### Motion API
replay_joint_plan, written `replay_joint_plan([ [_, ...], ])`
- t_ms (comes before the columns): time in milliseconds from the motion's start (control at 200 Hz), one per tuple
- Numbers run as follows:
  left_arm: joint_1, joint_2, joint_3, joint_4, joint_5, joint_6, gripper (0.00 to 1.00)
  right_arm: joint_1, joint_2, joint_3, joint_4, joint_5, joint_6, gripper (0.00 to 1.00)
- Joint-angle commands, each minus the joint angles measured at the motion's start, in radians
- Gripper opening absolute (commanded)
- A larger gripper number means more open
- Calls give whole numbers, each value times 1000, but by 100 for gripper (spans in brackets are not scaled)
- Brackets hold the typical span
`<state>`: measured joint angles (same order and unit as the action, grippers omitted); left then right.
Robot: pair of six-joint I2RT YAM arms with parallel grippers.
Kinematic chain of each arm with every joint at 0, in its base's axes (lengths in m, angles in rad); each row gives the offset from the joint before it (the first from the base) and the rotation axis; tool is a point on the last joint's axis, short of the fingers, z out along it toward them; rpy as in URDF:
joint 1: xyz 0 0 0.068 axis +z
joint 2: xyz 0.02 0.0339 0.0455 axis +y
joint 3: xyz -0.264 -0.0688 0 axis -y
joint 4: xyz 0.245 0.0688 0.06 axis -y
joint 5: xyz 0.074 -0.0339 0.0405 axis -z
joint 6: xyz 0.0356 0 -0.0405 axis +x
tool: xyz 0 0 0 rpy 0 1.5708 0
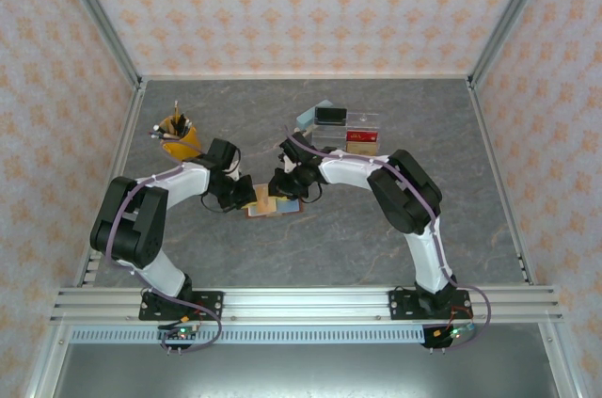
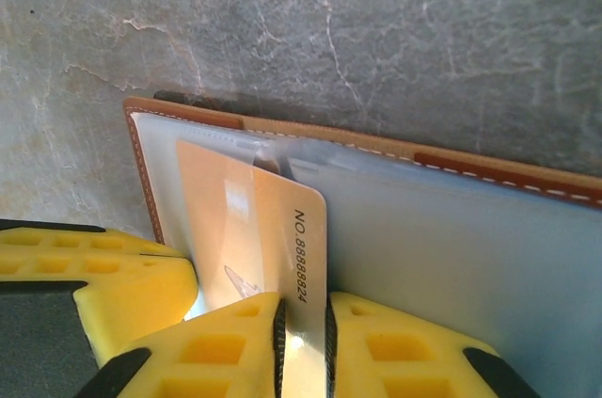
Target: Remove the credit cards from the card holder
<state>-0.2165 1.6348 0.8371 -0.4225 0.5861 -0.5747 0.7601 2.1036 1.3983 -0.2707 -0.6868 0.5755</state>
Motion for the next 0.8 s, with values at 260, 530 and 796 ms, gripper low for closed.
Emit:
replay_joint_plan([
  [260, -4, 52, -27, -74, -160, 20, 8, -8, 6, -19, 34, 21, 3, 8],
  [530, -4, -3, 8, -110, -173, 19, 21, -24, -109, -57, -82, 143, -77, 0],
  [796, 1, -104, 76, -147, -161, 2, 44, -29, -216, -68, -142, 146, -152, 0],
])
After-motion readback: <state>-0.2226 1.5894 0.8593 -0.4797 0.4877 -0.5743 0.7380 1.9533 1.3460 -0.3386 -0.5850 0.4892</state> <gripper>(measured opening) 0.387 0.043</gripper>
